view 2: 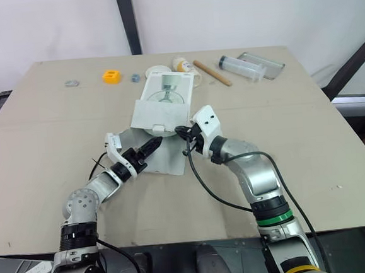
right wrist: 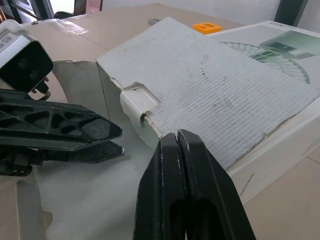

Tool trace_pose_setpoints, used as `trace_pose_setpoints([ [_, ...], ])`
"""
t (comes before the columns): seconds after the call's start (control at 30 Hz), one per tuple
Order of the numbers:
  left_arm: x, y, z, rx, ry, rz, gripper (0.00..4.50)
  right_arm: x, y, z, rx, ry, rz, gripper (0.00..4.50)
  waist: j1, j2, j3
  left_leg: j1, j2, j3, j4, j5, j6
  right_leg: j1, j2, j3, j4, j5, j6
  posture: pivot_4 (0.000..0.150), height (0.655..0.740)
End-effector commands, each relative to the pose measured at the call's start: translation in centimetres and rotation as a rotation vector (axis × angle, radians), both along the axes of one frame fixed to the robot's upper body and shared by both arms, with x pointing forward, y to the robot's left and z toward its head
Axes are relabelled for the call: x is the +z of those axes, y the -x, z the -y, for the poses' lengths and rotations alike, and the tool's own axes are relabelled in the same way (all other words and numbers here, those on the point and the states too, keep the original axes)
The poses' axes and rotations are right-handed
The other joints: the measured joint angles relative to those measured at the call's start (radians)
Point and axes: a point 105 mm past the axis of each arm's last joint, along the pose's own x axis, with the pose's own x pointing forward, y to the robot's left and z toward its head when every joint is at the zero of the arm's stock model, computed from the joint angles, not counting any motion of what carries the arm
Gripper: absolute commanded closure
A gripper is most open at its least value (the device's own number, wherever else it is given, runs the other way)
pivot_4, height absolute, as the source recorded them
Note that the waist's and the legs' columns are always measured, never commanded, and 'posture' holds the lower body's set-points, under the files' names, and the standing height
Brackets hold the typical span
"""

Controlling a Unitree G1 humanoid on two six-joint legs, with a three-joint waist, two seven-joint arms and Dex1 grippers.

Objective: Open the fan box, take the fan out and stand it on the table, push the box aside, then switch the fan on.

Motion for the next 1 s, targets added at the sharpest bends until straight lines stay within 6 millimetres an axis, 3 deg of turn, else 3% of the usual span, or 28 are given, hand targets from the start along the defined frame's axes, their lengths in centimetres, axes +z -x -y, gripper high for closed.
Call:
trace_pose_setpoints([
  [0.03, 0.3, -0.5, -0.1, 0.019, -0.012, 0.016, 0.03, 0.2, 0.2, 0.0, 0.003, 0.003, 0.012, 4.50, 0.000, 0.000, 0.000, 0.000, 0.000, 0.000, 0.000, 0.000, 0.000, 0.000, 0.000, 0.000, 0.000, 0.000, 0.000, 0.150, 0.7400],
  [0.37, 0.4, -1.1, 0.2, 0.037, 0.021, 0.009, 0.03, 0.1, 0.4, 0.1, -0.003, 0.004, 0.009, 4.50, 0.000, 0.000, 0.000, 0.000, 0.000, 0.000, 0.000, 0.000, 0.000, 0.000, 0.000, 0.000, 0.000, 0.000, 0.000, 0.150, 0.7400],
  [1.0, 2.4, -1.4, 0.5, 0.008, 0.119, 0.063, 0.03, 0.0, 0.3, -0.1, -0.007, -0.004, 0.013, 4.50, 0.000, 0.000, 0.000, 0.000, 0.000, 0.000, 0.000, 0.000, 0.000, 0.000, 0.000, 0.000, 0.000, 0.000, 0.000, 0.150, 0.7400],
])
